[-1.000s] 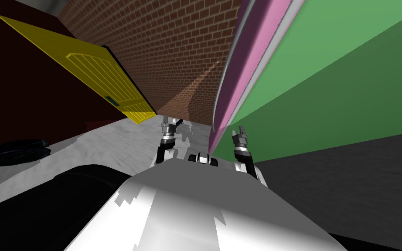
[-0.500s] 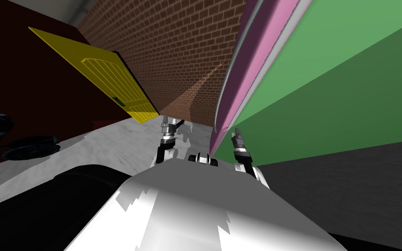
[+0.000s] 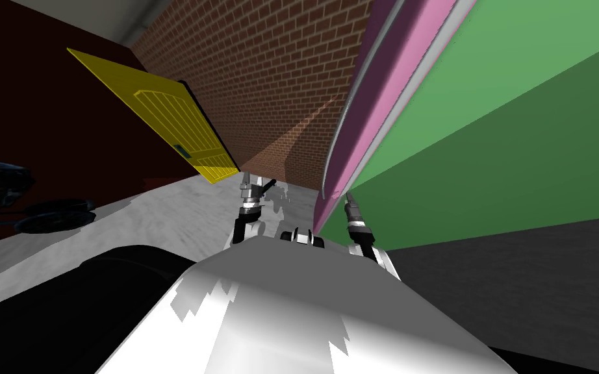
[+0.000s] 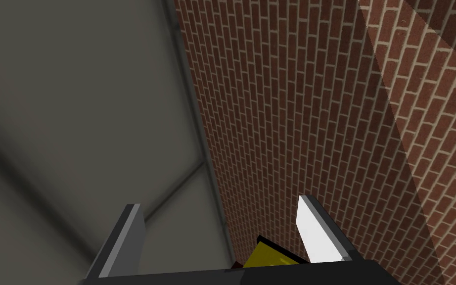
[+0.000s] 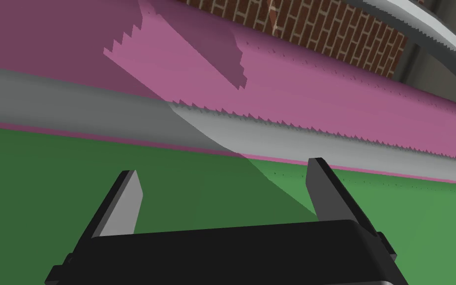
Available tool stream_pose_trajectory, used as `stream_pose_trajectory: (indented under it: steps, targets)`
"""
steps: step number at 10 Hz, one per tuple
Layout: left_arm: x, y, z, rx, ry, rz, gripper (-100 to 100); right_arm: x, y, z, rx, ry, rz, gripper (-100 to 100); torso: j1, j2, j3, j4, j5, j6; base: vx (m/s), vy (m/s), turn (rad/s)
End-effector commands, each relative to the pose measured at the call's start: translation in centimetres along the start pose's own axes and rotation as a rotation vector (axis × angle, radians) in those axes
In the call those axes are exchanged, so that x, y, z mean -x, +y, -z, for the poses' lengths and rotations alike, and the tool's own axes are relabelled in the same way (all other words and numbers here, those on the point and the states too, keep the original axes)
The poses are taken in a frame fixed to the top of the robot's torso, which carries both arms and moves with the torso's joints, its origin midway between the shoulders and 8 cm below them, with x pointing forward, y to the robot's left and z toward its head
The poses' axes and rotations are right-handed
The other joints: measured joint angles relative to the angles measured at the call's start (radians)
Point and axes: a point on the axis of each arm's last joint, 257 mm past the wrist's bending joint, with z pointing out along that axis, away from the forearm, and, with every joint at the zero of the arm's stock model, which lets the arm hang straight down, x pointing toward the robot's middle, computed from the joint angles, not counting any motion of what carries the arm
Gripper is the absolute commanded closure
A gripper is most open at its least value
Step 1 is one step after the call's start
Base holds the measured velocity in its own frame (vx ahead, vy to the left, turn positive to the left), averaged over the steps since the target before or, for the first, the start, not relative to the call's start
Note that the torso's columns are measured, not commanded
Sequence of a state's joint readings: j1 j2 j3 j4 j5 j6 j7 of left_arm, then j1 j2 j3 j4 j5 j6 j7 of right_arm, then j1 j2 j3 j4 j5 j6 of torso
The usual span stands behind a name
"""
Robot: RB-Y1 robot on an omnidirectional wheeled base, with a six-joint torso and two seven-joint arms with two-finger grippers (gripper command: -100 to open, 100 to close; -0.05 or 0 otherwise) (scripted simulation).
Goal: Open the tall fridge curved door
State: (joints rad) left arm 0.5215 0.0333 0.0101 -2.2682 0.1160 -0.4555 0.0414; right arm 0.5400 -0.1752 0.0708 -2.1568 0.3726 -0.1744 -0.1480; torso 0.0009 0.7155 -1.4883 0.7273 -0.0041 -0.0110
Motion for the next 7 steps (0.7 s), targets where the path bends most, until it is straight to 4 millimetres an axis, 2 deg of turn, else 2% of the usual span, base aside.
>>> stream_pose_trajectory:
  steps: [1, 3, 4, 6, 7]
  targets:
    - [0.0, 0.0, 0.0, 0.000, 0.000, 0.000, 0, -0.6, -2.8, 0.5, -0.086, 0.019, 0.077, -100, 0.000, -0.002, -0.001, 0.000, 0.000, 0.000, 0.023, 0.032, 0.116]
    - [0.0, 0.0, 0.0, 0.000, 0.000, 0.000, 0, -0.7, -2.9, 0.5, -0.087, 0.028, 0.130, -100, -0.001, -0.008, -0.004, -0.003, -0.001, -0.002, 0.019, 0.024, 0.008]
    - [0.0, 0.0, 0.0, 0.000, 0.000, 0.000, 0, -0.7, -4.4, 0.9, -0.135, 0.030, 0.164, -100, -0.002, -0.008, -0.005, -0.003, -0.002, -0.002, 0.024, 0.033, 0.037]
    - [0.0, 0.0, 0.0, 0.000, 0.000, 0.000, 0, -0.8, -4.4, 1.0, -0.136, 0.037, 0.211, -100, -0.003, -0.014, -0.008, -0.006, -0.004, -0.005, 0.015, 0.017, 0.062]
    - [0.0, 0.0, 0.0, 0.000, 0.000, 0.000, 0, -0.6, -5.9, 1.5, -0.185, 0.037, 0.248, -100, -0.003, -0.016, -0.008, -0.007, -0.005, -0.006, 0.013, 0.021, 0.115]
